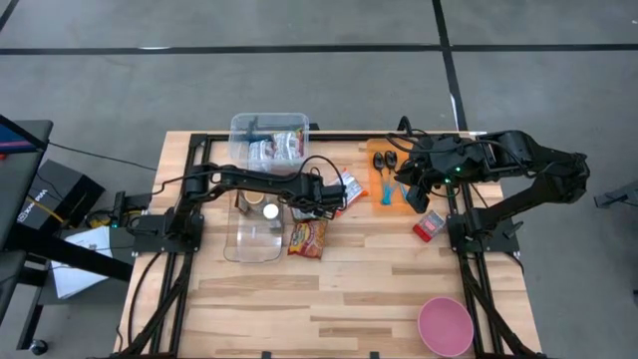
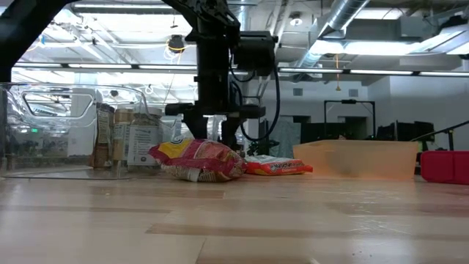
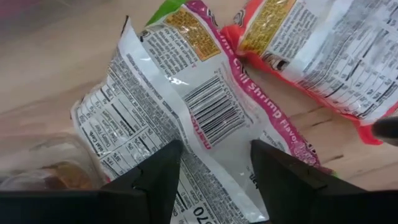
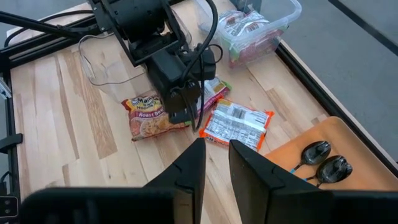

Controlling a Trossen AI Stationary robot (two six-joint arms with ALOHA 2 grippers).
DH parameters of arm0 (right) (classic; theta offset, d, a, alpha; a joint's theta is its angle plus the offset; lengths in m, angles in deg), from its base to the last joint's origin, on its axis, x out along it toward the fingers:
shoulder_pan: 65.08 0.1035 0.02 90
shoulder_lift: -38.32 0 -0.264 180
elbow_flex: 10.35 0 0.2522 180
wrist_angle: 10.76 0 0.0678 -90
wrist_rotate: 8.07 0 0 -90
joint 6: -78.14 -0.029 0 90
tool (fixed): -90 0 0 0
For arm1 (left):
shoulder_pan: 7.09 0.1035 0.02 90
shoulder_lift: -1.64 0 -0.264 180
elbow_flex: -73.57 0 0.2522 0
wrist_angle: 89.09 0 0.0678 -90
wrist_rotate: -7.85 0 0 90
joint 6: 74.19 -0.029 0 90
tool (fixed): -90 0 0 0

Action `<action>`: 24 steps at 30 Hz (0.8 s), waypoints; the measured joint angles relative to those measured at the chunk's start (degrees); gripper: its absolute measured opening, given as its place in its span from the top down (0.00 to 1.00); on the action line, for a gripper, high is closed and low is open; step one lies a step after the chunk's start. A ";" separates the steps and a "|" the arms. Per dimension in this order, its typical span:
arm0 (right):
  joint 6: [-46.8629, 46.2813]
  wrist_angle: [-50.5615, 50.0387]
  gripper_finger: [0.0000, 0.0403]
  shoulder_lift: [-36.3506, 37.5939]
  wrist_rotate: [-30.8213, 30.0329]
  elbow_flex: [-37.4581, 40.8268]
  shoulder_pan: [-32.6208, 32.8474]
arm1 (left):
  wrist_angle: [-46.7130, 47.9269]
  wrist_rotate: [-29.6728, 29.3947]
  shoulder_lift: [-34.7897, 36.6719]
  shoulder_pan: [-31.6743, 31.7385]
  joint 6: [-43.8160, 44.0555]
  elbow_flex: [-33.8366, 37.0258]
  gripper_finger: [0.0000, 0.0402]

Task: Pick & Place Food Item
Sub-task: Put the green noodle pack into the transparent container

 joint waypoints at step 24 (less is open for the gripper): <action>1.01 -1.11 0.84 0.00 0.00 0.00 0.02 | -4.91 -0.31 0.07 -0.74 -0.22 0.02 0.98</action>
